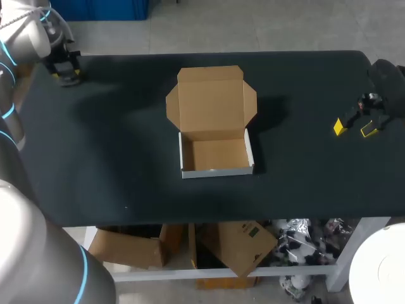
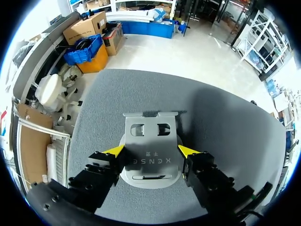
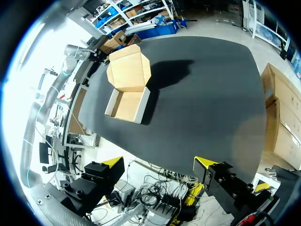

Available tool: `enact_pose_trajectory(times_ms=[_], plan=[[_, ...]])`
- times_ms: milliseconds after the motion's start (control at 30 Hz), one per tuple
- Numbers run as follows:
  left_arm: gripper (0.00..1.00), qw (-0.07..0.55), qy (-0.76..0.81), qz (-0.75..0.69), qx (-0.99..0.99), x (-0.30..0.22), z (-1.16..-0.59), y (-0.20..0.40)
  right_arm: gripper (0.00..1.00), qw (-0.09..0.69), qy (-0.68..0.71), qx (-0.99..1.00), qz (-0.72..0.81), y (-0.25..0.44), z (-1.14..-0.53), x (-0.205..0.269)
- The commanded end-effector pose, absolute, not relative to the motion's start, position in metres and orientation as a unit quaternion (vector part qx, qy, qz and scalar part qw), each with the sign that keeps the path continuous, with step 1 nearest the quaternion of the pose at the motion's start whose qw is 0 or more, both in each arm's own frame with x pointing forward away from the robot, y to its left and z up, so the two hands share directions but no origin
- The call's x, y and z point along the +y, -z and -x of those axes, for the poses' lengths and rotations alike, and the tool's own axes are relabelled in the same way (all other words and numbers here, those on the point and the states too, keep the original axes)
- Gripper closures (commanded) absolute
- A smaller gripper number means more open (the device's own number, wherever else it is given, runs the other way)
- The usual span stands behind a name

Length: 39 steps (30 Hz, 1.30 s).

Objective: Assemble the packaging by folding the flat box into shape, placing the metal phone stand inside, and closing the box properly

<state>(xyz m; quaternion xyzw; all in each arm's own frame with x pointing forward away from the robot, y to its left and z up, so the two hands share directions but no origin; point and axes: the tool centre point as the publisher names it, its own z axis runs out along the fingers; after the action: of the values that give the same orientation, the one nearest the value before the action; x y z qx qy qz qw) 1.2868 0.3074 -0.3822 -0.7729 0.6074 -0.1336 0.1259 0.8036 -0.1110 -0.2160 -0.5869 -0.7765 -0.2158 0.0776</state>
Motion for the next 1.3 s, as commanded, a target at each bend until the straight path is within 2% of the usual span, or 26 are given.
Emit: enact_pose_trajectory(times_ms=[33, 900, 1300], plan=[[1.0, 0.047, 0.07, 0.78, 0.62, 0.307, -1.28, 0.367, 0.0, 0.079, 0.215, -0.777, 0.587, 0.214, -0.803, -0.112], [1.0, 0.099, 0.159, 0.731, 0.656, 0.281, -1.198, 0.317, 0.0, 0.079, 0.215, -0.777, 0.587, 0.214, -0.803, -0.112], [1.0, 0.123, 0.185, 0.704, 0.674, 0.256, -1.159, 0.297, 0.0, 0.05, 0.237, -0.818, 0.521, 0.219, -0.809, -0.114]])
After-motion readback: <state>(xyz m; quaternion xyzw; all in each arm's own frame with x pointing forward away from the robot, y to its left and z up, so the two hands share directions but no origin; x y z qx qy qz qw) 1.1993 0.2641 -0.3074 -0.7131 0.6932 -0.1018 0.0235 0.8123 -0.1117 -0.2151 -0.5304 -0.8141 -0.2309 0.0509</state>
